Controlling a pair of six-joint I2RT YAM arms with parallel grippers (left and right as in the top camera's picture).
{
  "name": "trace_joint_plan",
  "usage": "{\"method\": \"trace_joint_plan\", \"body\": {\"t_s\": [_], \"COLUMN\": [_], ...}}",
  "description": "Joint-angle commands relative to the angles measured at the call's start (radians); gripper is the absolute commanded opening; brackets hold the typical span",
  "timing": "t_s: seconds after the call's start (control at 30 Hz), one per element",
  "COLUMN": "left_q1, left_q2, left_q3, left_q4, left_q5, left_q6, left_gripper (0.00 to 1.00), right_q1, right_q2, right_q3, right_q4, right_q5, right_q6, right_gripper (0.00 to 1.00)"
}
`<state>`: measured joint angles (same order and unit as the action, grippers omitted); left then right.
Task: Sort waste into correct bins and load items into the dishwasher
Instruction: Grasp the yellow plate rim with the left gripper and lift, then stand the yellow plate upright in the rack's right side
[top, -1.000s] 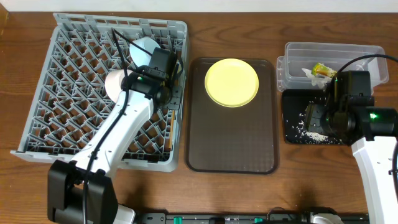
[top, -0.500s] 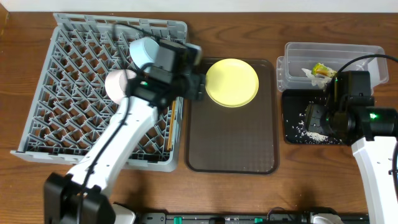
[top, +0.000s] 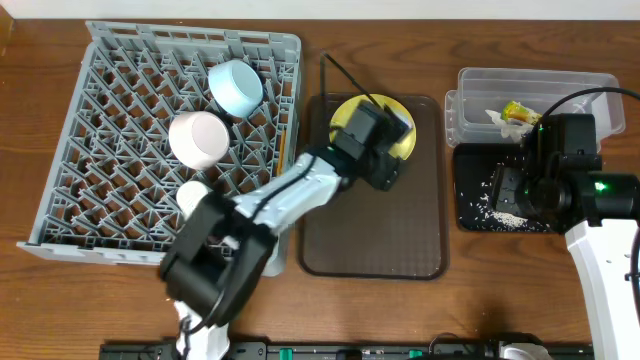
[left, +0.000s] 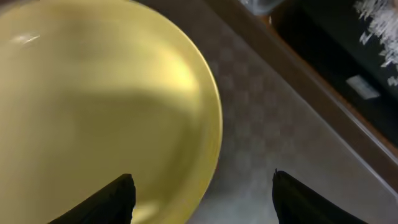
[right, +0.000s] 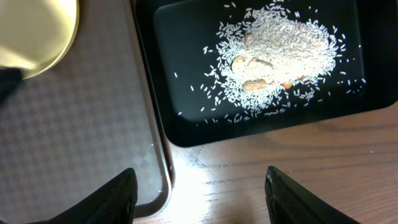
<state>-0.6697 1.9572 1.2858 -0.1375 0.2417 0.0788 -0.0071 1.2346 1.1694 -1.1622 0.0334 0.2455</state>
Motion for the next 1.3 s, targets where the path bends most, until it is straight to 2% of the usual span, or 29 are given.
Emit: {"method": "trace_joint_plan", "body": {"t_s": [0.0,0.13,0.2,0.27,0.37,0.47,0.77,1.1,1.23,1.27], "left_q1": [-0.016,-0.015,-0.015,-0.017,-0.022,-0.029,-0.069,-0.062,-0.004,0.036], "left_q2": [0.087,0.129,0.135,0.134,0.130,0.117,-0.014,-0.297,-0.396,-0.436], "left_q3": [0.011,0.011,0.011,0.011,0.012,0.012,0.012,0.012,0.012,0.012], "left_q4": [0.024,0.011,-0.012,-0.038,-0.092,-0.155,-0.217,-0.241,-0.248,-0.251], "left_q5": [0.007,-0.012,-0.020,-0.020,-0.016,-0.014,-0.014,-0.026,-0.029,-0.029], "left_q6": [0.015,0.015,0.015,0.014,0.014,0.014,0.014,-0.023,-0.058,-0.099], "left_gripper": [0.71,0.70,0.65,0.56,0.32,0.20,0.06,0.06,0.06,0.06], "right_q1": [-0.019,-0.019,-0.019,-0.019,-0.019,-0.019,-0.019,-0.019,-0.019,-0.019], "right_q2": [-0.006,-0.006,-0.006,-0.006,-0.006,-0.006,-0.006,-0.006,-0.006,-0.006], "right_q3": [0.008,0.008,0.008,0.008,0.008,0.008,0.008,0.008,0.008,0.008], "right_q4": [-0.001,-0.002,-0.002,-0.002,-0.002,-0.002,-0.002,-0.005,-0.005,-0.005], "right_q5": [0.000,0.000,0.000,-0.001,0.000,0.000,0.000,0.000,0.000,0.000], "right_q6": [0.001,0.000,0.001,0.001,0.001,0.000,0.001,0.000,0.000,0.000], "right_gripper": [0.64,0.64,0.64,0.64,0.64,0.64,0.64,0.64,0.64,0.64]}}
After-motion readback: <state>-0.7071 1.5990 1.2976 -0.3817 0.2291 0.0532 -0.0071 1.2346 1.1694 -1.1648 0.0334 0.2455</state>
